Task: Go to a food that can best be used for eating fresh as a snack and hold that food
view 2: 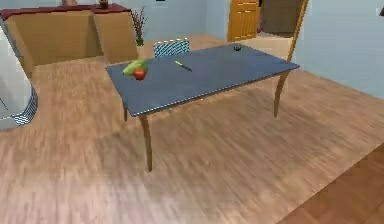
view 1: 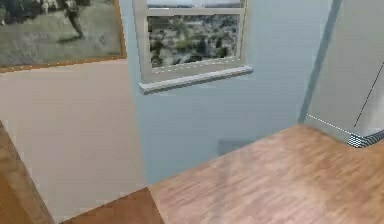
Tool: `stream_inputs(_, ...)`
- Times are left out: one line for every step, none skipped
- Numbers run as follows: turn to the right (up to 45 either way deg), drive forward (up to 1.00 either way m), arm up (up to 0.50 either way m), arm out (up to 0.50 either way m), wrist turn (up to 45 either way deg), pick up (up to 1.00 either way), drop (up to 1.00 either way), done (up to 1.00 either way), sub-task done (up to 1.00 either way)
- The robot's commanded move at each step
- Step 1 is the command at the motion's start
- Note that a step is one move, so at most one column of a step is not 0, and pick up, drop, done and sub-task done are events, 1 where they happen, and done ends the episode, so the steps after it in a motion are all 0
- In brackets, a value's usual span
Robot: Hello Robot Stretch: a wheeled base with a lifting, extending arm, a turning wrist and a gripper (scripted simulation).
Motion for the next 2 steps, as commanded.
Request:
stream_inputs(45.0,0.00,0.00,0.00,0.0,0.00,0.00,0.00,0.00)
stream_inputs(30.0,0.00,0.00,0.00,0.0,0.00,0.00,0.00,0.00)
